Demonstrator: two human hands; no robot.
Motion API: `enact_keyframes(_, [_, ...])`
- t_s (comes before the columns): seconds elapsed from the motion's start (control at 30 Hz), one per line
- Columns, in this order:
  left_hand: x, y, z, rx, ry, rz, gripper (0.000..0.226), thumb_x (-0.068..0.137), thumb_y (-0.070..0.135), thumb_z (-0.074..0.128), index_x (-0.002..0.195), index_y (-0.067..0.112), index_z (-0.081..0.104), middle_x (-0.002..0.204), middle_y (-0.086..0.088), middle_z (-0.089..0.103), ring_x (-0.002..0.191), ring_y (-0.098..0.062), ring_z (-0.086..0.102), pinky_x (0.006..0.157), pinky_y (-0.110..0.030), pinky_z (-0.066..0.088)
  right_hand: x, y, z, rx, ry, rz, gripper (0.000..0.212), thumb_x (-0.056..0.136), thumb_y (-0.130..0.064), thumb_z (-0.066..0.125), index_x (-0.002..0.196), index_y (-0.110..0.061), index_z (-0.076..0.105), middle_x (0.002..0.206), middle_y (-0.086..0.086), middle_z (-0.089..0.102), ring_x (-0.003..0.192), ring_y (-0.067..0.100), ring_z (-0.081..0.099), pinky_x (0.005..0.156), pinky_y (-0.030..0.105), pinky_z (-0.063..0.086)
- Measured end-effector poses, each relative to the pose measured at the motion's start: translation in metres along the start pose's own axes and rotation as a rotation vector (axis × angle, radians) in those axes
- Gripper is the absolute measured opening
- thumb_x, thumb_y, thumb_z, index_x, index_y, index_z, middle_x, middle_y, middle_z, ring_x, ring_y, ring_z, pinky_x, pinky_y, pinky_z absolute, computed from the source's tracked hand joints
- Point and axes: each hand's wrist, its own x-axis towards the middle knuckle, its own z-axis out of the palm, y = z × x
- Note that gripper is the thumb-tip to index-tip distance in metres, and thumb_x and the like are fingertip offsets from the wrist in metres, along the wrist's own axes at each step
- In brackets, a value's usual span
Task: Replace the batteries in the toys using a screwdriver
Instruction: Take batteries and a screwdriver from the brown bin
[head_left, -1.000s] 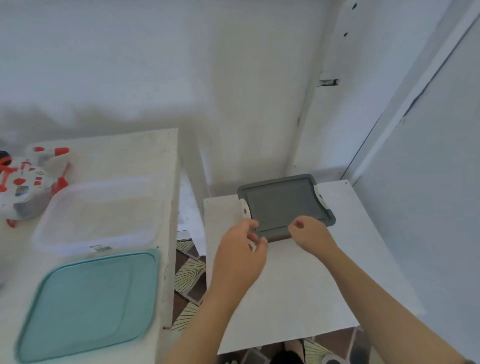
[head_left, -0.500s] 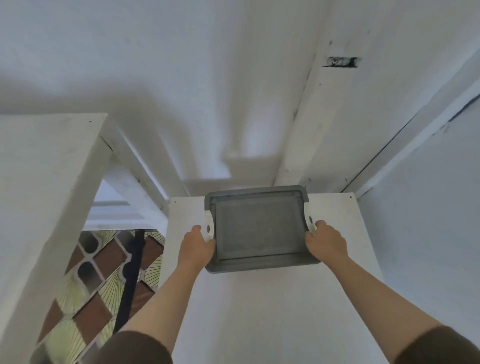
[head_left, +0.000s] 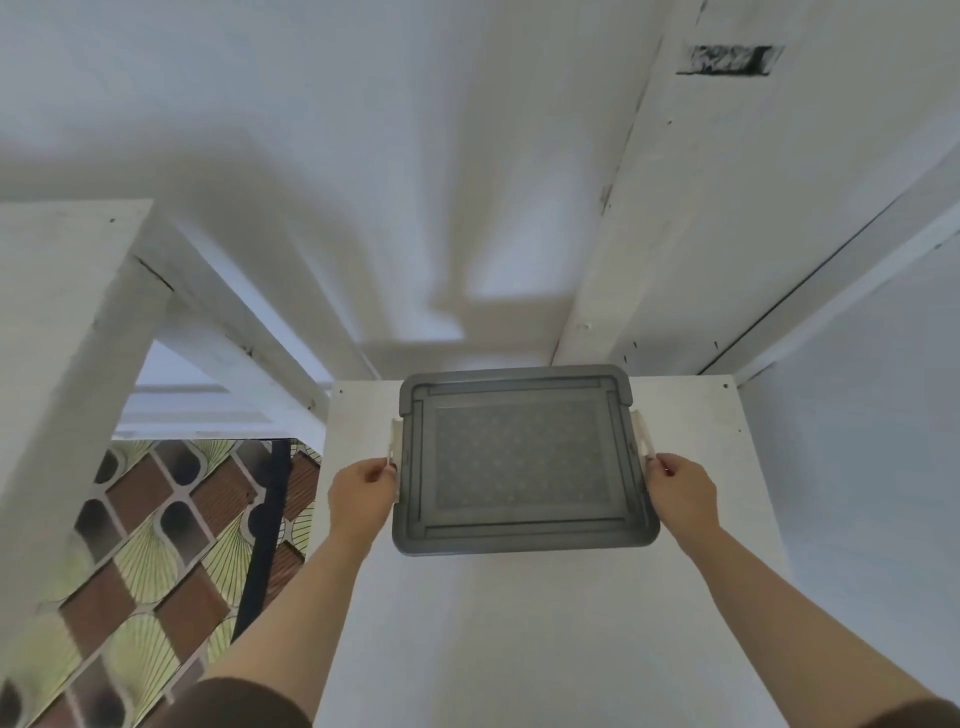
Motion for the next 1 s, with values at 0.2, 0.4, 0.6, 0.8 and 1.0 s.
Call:
enact_keyframes(0.2, [0.000,-0.006,0.008,-0.396,0.084,-0.428,0.021,0.089,0.016,0.070,0.082,0.000,0.061,0.074,-0.011,0.062,0.065,-0.025,0.059,0.066,-0.038,0.055,-0.005,-0.006,0.002,0.163,0.120,0.111,0.013,0.095,-0.016,0.054,0.091,-0.005,0.047,0.077,0.005,0.051,0.073,0.024,0.048,0.053,0.025,0.031])
enact_keyframes(0.4, [-0.026,0.017,0.014,-0.047,0.161,-0.132,0.029,0.092,0.023,0.064,0.119,0.010,0.062,0.099,-0.005,0.065,0.088,-0.024,0.058,0.081,-0.032,0.047,-0.020,-0.017,0.008,0.069,0.087,-0.021,0.021,0.098,-0.017,0.047,0.109,-0.006,0.061,0.097,0.008,0.062,0.081,0.019,0.049,0.072,0.026,0.037])
enact_keyframes(0.6, [-0.035,0.020,0.007,-0.108,0.086,-0.165,0.043,0.084,-0.011,0.057,0.124,0.005,0.064,0.120,-0.012,0.064,0.094,-0.024,0.054,0.081,-0.029,0.045,-0.030,-0.014,0.000,0.239,0.053,0.022,0.031,0.094,-0.004,0.050,0.124,-0.003,0.060,0.120,0.012,0.063,0.110,0.028,0.056,0.090,0.028,0.040])
enact_keyframes(0.8, [-0.053,0.018,-0.019,-0.336,0.060,-0.050,0.053,0.077,-0.024,0.053,0.121,0.005,0.064,0.109,-0.010,0.070,0.094,-0.019,0.065,0.075,-0.021,0.051,-0.056,-0.005,-0.013,0.481,0.078,0.002,0.025,0.091,0.003,0.052,0.113,-0.004,0.063,0.101,0.004,0.060,0.093,0.022,0.056,0.082,0.029,0.042])
enact_keyframes(1.0, [-0.111,-0.032,-0.023,-0.282,0.057,0.007,0.049,0.074,-0.022,0.053,0.105,0.014,0.066,0.088,-0.003,0.069,0.084,-0.018,0.066,0.072,-0.025,0.052,-0.115,0.043,-0.006,0.542,0.083,0.016,0.023,0.085,0.008,0.053,0.098,-0.010,0.059,0.089,0.002,0.062,0.087,0.022,0.058,0.080,0.033,0.046])
